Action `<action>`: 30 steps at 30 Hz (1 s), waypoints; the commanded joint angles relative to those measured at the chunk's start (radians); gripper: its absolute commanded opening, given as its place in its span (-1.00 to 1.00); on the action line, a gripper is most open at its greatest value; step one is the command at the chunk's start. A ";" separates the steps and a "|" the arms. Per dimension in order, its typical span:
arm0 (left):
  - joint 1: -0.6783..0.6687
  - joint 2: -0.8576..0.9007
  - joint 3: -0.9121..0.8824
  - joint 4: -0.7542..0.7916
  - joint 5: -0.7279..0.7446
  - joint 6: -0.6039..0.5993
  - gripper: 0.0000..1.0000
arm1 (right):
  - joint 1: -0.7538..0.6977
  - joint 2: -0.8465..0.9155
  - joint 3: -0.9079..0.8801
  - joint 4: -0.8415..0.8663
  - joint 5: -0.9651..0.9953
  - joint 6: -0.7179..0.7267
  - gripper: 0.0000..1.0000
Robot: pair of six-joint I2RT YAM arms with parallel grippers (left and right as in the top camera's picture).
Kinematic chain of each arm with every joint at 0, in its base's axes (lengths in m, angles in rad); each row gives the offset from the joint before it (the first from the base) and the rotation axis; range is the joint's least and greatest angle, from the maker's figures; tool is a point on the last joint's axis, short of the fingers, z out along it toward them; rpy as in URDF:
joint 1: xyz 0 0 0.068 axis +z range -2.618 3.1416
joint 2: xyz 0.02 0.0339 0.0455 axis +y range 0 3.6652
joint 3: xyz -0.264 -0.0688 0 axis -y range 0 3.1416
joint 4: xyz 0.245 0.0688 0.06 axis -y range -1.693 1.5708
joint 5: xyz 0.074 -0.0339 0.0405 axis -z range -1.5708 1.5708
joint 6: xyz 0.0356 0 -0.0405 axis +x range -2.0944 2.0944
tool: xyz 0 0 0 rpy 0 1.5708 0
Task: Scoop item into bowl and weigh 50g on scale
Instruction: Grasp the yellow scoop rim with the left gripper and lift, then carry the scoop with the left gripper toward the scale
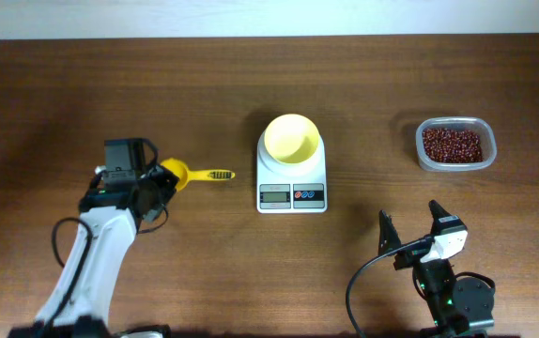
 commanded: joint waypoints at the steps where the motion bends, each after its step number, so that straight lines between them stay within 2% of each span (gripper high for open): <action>1: 0.002 -0.083 0.034 0.002 0.038 0.177 -1.00 | -0.002 -0.006 -0.007 -0.003 0.005 0.004 0.97; 9: 0.002 -0.106 0.118 -0.004 0.128 0.195 -1.00 | -0.002 -0.006 -0.007 -0.003 0.005 0.004 0.97; 15: 0.002 -0.106 0.294 -0.137 0.112 0.225 -1.00 | -0.002 -0.006 -0.007 -0.003 0.005 0.004 0.97; 23: -0.001 -0.077 0.387 -0.208 0.112 0.225 -1.00 | -0.002 -0.006 -0.007 -0.003 0.005 0.004 0.98; 27: -0.038 0.026 0.510 -0.303 0.095 0.248 -1.00 | -0.002 -0.006 -0.007 -0.003 0.005 0.004 0.97; 30: -0.089 0.137 0.655 -0.468 -0.006 0.248 -1.00 | -0.002 -0.006 -0.007 -0.003 0.005 0.004 0.98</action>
